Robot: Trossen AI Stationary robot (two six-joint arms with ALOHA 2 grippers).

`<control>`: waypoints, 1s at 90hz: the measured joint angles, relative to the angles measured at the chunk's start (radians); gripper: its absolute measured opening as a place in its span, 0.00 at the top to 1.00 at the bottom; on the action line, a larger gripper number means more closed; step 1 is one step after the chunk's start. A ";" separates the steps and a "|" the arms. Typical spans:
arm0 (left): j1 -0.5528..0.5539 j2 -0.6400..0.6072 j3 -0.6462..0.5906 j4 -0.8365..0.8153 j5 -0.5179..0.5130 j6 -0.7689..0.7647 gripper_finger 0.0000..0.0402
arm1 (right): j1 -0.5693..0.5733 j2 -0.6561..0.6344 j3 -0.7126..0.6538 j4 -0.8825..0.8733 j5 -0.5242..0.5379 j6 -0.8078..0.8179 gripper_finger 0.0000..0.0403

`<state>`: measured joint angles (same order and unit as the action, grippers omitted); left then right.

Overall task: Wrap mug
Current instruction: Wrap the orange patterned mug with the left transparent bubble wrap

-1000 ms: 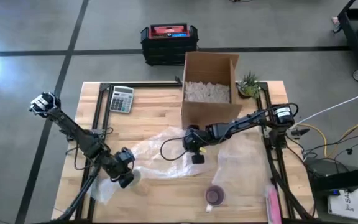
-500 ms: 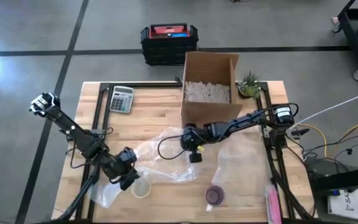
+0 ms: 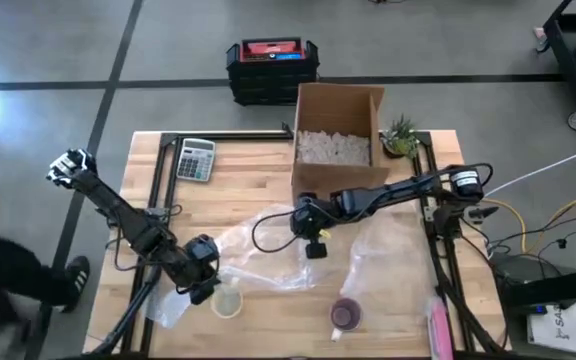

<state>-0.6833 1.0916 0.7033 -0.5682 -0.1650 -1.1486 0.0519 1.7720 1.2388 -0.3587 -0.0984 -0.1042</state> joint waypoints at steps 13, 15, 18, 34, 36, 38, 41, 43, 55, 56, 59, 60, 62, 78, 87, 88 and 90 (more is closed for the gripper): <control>0.006 0.001 -0.019 0.001 0.000 -0.015 0.60 | 0.077 -0.012 0.001 0.116 -0.178 -0.001 0.81; 0.006 0.001 -0.019 0.004 -0.001 -0.015 0.58 | 0.095 -0.010 0.001 0.145 -0.186 -0.007 0.79; 0.006 0.000 -0.019 0.010 -0.001 -0.015 0.55 | 0.123 -0.006 0.001 0.197 -0.189 -0.021 0.76; 0.006 0.003 -0.016 0.051 -0.008 -0.046 0.46 | 0.283 0.072 0.054 0.368 -0.099 -0.197 0.62; 0.007 0.004 -0.016 0.055 -0.008 -0.049 0.45 | 0.299 0.089 0.079 0.367 -0.057 -0.215 0.61; 0.007 0.005 -0.016 0.060 -0.009 -0.049 0.45 | 0.312 0.106 0.105 0.362 -0.011 -0.233 0.60; 0.007 0.008 -0.016 0.070 -0.009 -0.050 0.44 | 0.329 0.135 0.150 0.342 0.048 -0.253 0.59; 0.006 0.009 -0.016 0.075 -0.009 -0.049 0.44 | 0.335 0.157 0.185 0.324 0.078 -0.264 0.58; 0.007 0.014 -0.016 0.079 -0.009 -0.058 0.44 | 0.354 0.304 0.428 0.164 0.177 -0.263 0.57; 0.006 0.014 -0.016 0.079 -0.009 -0.059 0.44 | 0.355 0.317 0.450 0.146 0.181 -0.259 0.57; 0.006 0.015 -0.016 0.079 -0.009 -0.061 0.45 | 0.356 0.356 0.515 0.090 0.192 -0.255 0.57; 0.006 0.015 -0.016 0.079 -0.009 -0.062 0.45 | 0.356 0.369 0.537 0.070 0.195 -0.253 0.57; 0.006 0.015 -0.016 0.080 -0.009 -0.064 0.45 | 0.356 0.396 0.583 0.027 0.200 -0.250 0.58; 0.006 0.015 -0.016 0.117 -0.009 -0.065 0.49 | 0.361 0.578 0.919 -0.204 0.205 -0.246 0.61; 0.006 0.015 -0.016 0.135 -0.011 -0.065 0.51 | 0.368 0.649 1.055 -0.252 0.206 -0.247 0.64; 0.006 0.015 -0.016 0.136 -0.011 -0.065 0.51 | 0.369 0.656 1.067 -0.255 0.206 -0.247 0.64; 0.006 0.015 -0.016 0.138 -0.011 -0.065 0.51 | 0.370 0.667 1.087 -0.256 0.205 -0.247 0.64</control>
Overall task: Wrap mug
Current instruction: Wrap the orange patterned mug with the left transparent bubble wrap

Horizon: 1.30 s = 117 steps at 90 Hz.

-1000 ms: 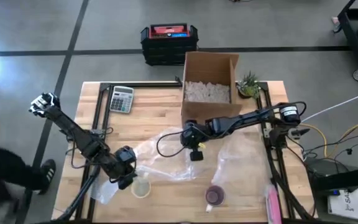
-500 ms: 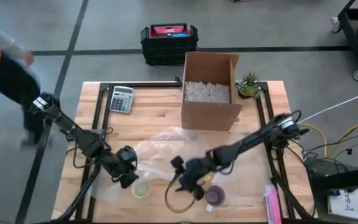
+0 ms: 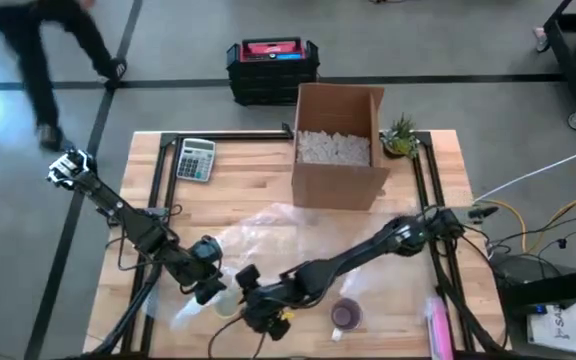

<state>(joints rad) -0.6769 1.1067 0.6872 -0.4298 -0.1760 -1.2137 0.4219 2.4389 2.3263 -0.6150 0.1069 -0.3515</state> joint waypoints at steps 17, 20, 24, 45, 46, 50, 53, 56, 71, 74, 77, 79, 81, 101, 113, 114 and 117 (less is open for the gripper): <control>0.000 0.005 0.000 0.017 0.000 0.000 0.54 | 0.005 0.055 0.021 0.024 -0.001 -0.010 0.67; 0.000 0.005 0.000 0.022 0.000 0.000 0.55 | 0.004 0.065 0.020 0.025 0.003 -0.009 0.67; 0.000 0.005 0.000 0.025 0.000 0.000 0.55 | 0.002 0.074 0.020 0.029 0.007 -0.004 0.67; 0.000 0.005 0.000 0.039 -0.002 0.000 0.54 | 0.000 0.093 0.022 -0.042 0.045 -0.009 0.71; 0.000 0.005 0.000 0.039 -0.001 0.000 0.54 | 0.000 0.094 0.021 -0.046 0.045 -0.009 0.71; 0.000 0.005 0.000 0.039 -0.002 0.000 0.54 | -0.002 0.100 0.019 -0.057 0.046 -0.014 0.72; 0.000 0.005 0.000 0.042 -0.002 0.000 0.53 | -0.004 0.103 0.017 -0.070 0.046 -0.019 0.74; 0.000 0.005 0.000 0.045 -0.002 0.000 0.53 | -0.007 0.105 0.015 -0.082 0.046 -0.029 0.75; 0.000 0.005 0.000 0.047 -0.002 0.000 0.52 | -0.011 0.100 0.017 -0.103 0.053 -0.057 0.94; 0.000 0.005 0.000 0.047 -0.002 0.000 0.53 | -0.008 0.100 0.017 -0.105 0.052 -0.066 0.97; 0.000 0.005 0.000 0.047 -0.002 0.000 0.53 | -0.004 0.099 0.017 -0.102 0.048 -0.052 0.97; 0.000 0.005 0.000 0.047 -0.002 0.000 0.53 | 0.001 0.098 0.017 -0.105 0.043 -0.048 0.97; 0.000 0.005 0.000 0.047 -0.002 0.000 0.54 | 0.007 0.095 0.018 -0.109 0.039 -0.034 0.97; -0.051 0.007 0.000 0.049 0.032 -0.001 0.58 | 0.073 -0.032 0.019 -0.330 -0.096 0.091 0.99; -0.122 0.033 0.000 0.056 0.062 -0.031 0.61 | 0.089 -0.158 0.028 -0.533 -0.081 0.131 0.99; -0.129 0.037 0.000 0.056 0.063 -0.036 0.61 | 0.088 -0.166 0.029 -0.545 -0.080 0.134 0.99; -0.147 0.048 0.000 0.056 0.064 -0.052 0.62 | 0.081 -0.181 0.029 -0.583 -0.077 0.146 0.99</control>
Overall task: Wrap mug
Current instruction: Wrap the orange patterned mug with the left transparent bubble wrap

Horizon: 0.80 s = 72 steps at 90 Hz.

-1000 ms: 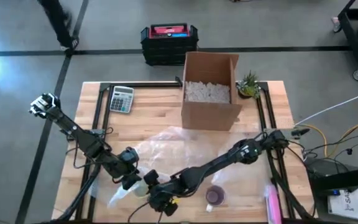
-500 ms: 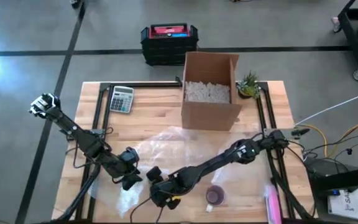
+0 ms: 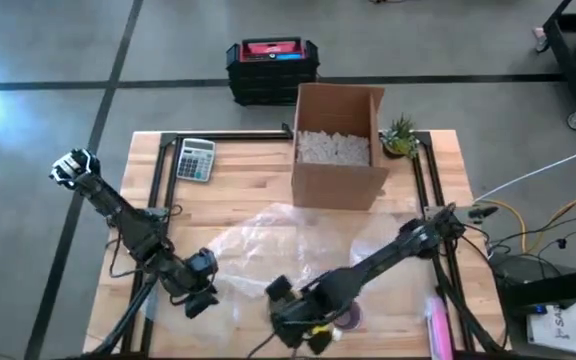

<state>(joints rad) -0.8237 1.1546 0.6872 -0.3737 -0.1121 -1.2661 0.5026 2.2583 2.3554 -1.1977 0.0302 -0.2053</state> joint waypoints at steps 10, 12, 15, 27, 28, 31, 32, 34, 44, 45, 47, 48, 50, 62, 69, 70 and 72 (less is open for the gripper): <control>-0.054 0.045 0.000 0.001 0.040 -0.079 0.63 | -0.049 -0.014 -0.008 -0.075 0.111 0.009 0.99; -0.063 0.054 0.000 0.000 0.046 -0.101 0.64 | -0.066 -0.015 -0.008 -0.078 0.133 0.008 0.99; -0.075 0.065 0.000 0.004 0.047 -0.130 0.65 | -0.093 -0.017 -0.008 -0.084 0.159 0.008 0.99; -0.108 0.119 0.000 0.023 0.046 -0.187 0.67 | -0.207 -0.018 -0.062 -0.073 0.191 0.008 1.00; -0.110 0.125 0.000 0.024 0.047 -0.188 0.68 | -0.216 -0.015 -0.071 -0.070 0.190 0.008 1.00; -0.112 0.142 0.000 0.026 0.046 -0.189 0.68 | -0.239 -0.006 -0.103 -0.066 0.184 0.008 1.00; -0.112 0.148 0.000 0.027 0.047 -0.190 0.69 | -0.245 -0.002 -0.116 -0.064 0.181 0.008 1.00; -0.111 0.160 0.000 0.029 0.046 -0.189 0.69 | -0.257 0.005 -0.146 -0.059 0.175 0.007 1.00; -0.111 0.224 0.000 0.038 0.056 -0.172 0.71 | -0.289 0.013 -0.278 -0.007 0.106 0.018 1.00; -0.111 0.230 -0.001 0.038 0.062 -0.170 0.72 | -0.290 0.009 -0.288 -0.001 0.102 0.022 1.00; -0.111 0.241 -0.001 0.040 0.073 -0.166 0.72 | -0.290 0.003 -0.309 0.005 0.097 0.030 1.00; -0.111 0.247 -0.001 0.042 0.078 -0.165 0.72 | -0.290 0.000 -0.318 0.006 0.096 0.032 1.00; -0.111 0.258 -0.001 0.046 0.090 -0.164 0.73 | -0.289 -0.005 -0.334 0.006 0.096 0.036 1.00; -0.113 0.316 0.000 0.049 0.159 -0.165 0.74 | -0.278 -0.032 -0.436 0.000 0.102 0.056 1.00; -0.117 0.348 0.000 0.053 0.216 -0.167 0.75 | -0.274 -0.070 -0.500 0.003 0.087 0.088 1.00; -0.118 0.352 0.000 0.053 0.224 -0.167 0.75 | -0.274 -0.077 -0.511 0.004 0.084 0.091 1.00; -0.118 0.360 0.000 0.057 0.246 -0.167 0.75 | -0.274 -0.088 -0.529 0.000 0.077 0.099 1.00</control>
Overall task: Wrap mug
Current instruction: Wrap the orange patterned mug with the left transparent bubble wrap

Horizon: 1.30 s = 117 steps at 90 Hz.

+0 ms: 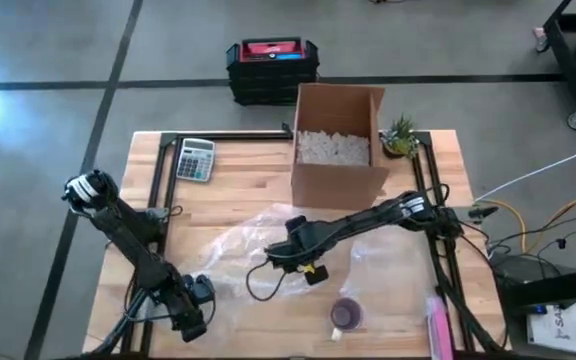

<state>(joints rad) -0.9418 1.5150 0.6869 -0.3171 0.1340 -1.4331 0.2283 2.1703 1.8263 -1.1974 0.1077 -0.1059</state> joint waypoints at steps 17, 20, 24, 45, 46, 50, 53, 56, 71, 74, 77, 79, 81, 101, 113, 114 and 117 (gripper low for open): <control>-0.008 0.027 0.001 0.036 0.145 -0.002 0.75 | 0.000 -0.109 -0.126 -0.025 -0.049 0.036 1.00; -0.008 0.016 0.001 0.037 0.145 -0.009 0.75 | -0.001 -0.129 -0.131 -0.031 -0.056 0.035 1.00; -0.003 -0.001 0.006 0.033 0.140 -0.021 0.76 | -0.001 -0.162 -0.130 -0.013 -0.051 0.031 1.00; 0.002 -0.126 0.056 0.030 -0.067 -0.093 0.81 | 0.004 -0.235 -0.094 0.334 -0.119 -0.025 1.00; 0.002 -0.134 0.057 0.030 -0.082 -0.095 0.81 | 0.005 -0.233 -0.094 0.358 -0.127 -0.028 1.00; 0.002 -0.161 0.062 0.029 -0.143 -0.096 0.81 | 0.010 -0.216 -0.094 0.461 -0.156 -0.036 1.00; 0.002 -0.179 0.066 0.029 -0.187 -0.095 0.81 | 0.015 -0.201 -0.092 0.531 -0.167 -0.036 1.00; 0.002 -0.196 0.067 0.024 -0.235 -0.094 0.81 | 0.020 -0.183 -0.087 0.591 -0.173 -0.037 1.00; 0.004 -0.253 0.065 -0.079 -0.436 -0.066 0.81 | 0.042 -0.042 0.016 0.692 -0.160 -0.044 1.00; 0.004 -0.259 0.064 -0.101 -0.469 -0.068 0.81 | 0.046 -0.013 0.056 0.668 -0.156 -0.047 1.00; 0.004 -0.263 0.064 -0.114 -0.498 -0.070 0.81 | 0.047 0.016 0.096 0.631 -0.160 -0.048 1.00; 0.004 -0.264 0.064 -0.117 -0.518 -0.071 0.81 | 0.048 0.036 0.124 0.603 -0.162 -0.048 1.00; 0.004 -0.265 0.064 -0.119 -0.541 -0.072 0.81 | 0.050 0.058 0.153 0.576 -0.161 -0.048 1.00; 0.009 -0.271 0.064 -0.127 -0.680 -0.031 0.81 | 0.046 0.244 0.371 0.451 -0.149 -0.071 1.00; 0.010 -0.271 0.064 -0.127 -0.733 -0.024 0.81 | 0.047 0.304 0.459 0.402 -0.158 -0.069 0.97; 0.010 -0.271 0.064 -0.127 -0.737 -0.023 0.81 | 0.047 0.307 0.461 0.401 -0.161 -0.069 0.97; 0.010 -0.271 0.064 -0.127 -0.752 -0.022 0.81 | 0.047 0.314 0.468 0.405 -0.160 -0.062 0.95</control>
<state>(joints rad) -0.9314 1.2438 0.7509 -0.4439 -0.6180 -1.4549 0.2755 2.4839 2.2942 -0.7920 -0.0523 -0.1679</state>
